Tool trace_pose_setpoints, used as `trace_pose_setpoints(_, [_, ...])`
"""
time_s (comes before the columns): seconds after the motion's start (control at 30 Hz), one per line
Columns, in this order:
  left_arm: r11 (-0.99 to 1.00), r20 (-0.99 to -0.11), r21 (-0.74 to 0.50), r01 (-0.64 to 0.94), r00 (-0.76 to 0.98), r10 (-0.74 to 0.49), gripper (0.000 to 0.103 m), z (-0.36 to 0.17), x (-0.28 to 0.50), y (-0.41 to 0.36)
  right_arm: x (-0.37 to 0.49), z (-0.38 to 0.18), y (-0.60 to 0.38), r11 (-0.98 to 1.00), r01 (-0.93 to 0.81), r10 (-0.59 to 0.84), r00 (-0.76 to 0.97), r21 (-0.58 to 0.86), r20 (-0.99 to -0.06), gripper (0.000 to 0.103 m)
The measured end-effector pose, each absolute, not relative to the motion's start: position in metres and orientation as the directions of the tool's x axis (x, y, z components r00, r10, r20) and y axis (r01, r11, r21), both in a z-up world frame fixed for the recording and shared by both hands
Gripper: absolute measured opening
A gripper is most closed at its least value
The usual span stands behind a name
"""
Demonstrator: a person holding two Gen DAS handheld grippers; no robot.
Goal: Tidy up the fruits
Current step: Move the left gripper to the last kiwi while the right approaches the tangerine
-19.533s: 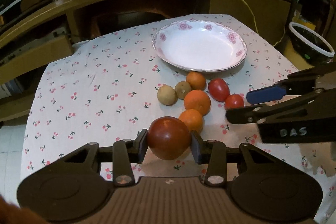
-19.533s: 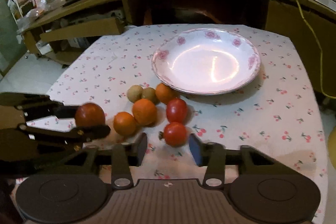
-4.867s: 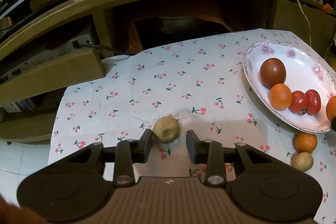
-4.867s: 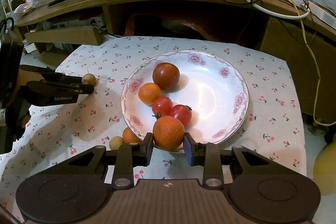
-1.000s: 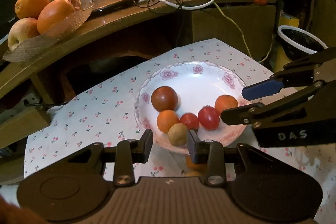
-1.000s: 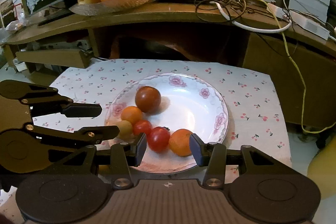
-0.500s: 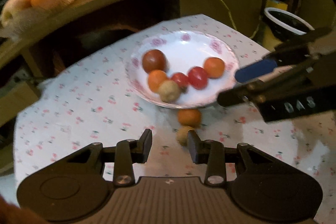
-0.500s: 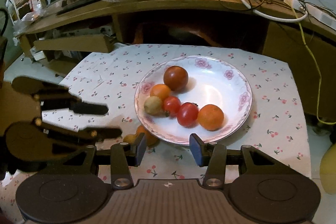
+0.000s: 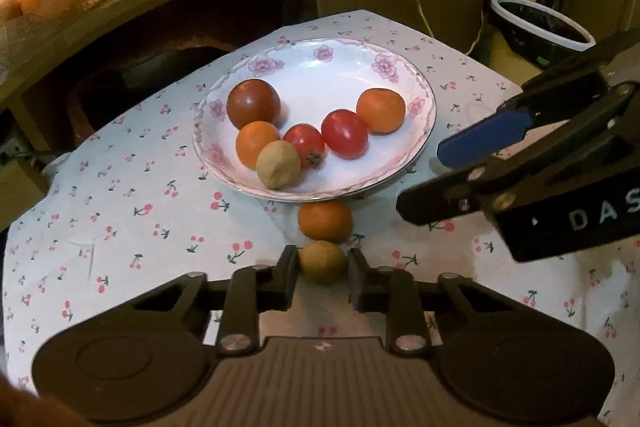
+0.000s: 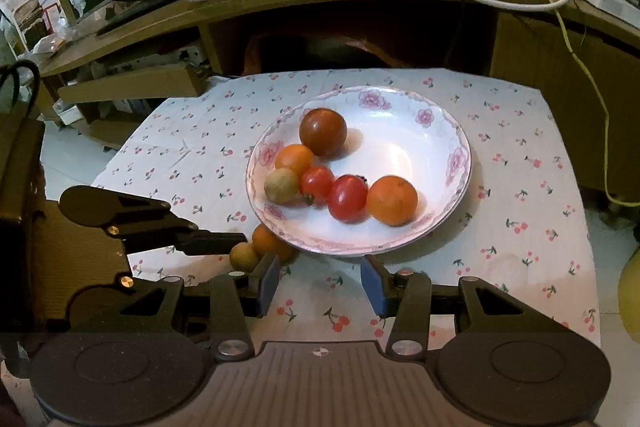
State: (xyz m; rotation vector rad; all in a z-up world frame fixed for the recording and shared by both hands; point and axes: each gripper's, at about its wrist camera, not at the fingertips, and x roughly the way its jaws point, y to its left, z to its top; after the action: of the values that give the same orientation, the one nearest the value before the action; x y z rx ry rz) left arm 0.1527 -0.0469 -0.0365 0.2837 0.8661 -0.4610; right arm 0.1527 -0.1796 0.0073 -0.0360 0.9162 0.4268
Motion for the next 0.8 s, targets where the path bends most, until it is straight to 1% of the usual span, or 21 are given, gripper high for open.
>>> trace_pose_setpoints(0.23, [0.872, -0.783, 0.037, 0.489, 0.556, -0.279, 0.031, -0.031, 0.148, -0.031, 0.156, -0.001, -0.167, 0.903, -0.385, 0.381, 0.504, 0.193, -0.775, 0.047])
trace_pose_setpoints(0.43, [0.879, -0.777, 0.027, 0.476, 0.563, -0.281, 0.031, -0.028, 0.145, -0.018, 0.168, -0.013, -0.153, 0.895, -0.353, 0.423, 0.481, 0.272, -0.768, 0.047])
trace_pose_setpoints(0.7, [0.883, -0.782, 0.011, 0.468, 0.554, -0.284, 0.031, -0.032, 0.143, -0.01, 0.174, -0.027, -0.144, 0.909, -0.312, 0.405, 0.507, 0.275, -0.761, 0.045])
trace_pose_setpoints(0.73, [0.883, -0.784, 0.011, 0.469, 0.552, -0.284, 0.031, -0.032, 0.143, -0.011, 0.174, -0.027, -0.143, 0.911, -0.314, 0.4, 0.509, 0.268, -0.762, 0.043])
trace_pose_setpoints(0.77, [0.882, -0.784, 0.011, 0.47, 0.551, -0.284, 0.031, -0.033, 0.143, -0.011, 0.174, -0.028, -0.142, 0.913, -0.319, 0.393, 0.511, 0.256, -0.765, 0.035])
trace_pose_setpoints(0.8, [0.882, -0.785, 0.011, 0.472, 0.551, -0.285, 0.031, -0.033, 0.143, -0.012, 0.175, -0.028, -0.141, 0.914, -0.323, 0.387, 0.509, 0.246, -0.769, 0.031])
